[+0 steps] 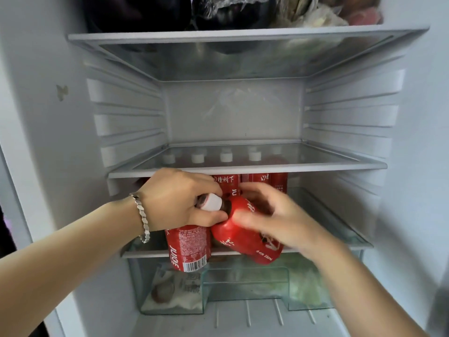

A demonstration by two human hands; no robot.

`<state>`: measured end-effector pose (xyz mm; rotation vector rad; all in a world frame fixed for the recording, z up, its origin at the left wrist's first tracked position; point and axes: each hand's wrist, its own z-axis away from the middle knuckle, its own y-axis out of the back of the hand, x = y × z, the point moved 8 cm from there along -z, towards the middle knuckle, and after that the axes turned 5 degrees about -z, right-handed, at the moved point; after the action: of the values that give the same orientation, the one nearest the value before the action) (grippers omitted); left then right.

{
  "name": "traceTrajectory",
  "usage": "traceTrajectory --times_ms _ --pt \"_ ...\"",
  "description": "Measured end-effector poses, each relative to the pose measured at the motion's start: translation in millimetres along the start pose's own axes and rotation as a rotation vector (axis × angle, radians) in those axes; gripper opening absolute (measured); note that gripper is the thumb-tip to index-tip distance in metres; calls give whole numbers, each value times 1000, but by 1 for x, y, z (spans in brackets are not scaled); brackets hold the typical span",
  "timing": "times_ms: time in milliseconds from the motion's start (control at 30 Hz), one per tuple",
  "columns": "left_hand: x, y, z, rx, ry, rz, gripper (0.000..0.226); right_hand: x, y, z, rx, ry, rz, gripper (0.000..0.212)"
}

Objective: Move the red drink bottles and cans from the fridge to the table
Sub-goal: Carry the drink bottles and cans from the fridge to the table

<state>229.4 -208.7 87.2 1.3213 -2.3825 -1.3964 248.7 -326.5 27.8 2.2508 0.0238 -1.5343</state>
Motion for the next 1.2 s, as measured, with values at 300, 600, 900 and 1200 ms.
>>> traceTrajectory --times_ms 300,600,900,1200 --pt "6 -1 4 -36 -59 51 40 111 56 -99 560 -294 -186 90" --pt "3 -1 6 -52 -48 72 41 91 60 -91 704 -191 139 72" --pt "-9 -5 5 -97 -7 110 48 59 73 13 925 -78 9 83" --pt "-9 -8 3 -117 -14 154 50 39 106 37 969 -130 234 64"
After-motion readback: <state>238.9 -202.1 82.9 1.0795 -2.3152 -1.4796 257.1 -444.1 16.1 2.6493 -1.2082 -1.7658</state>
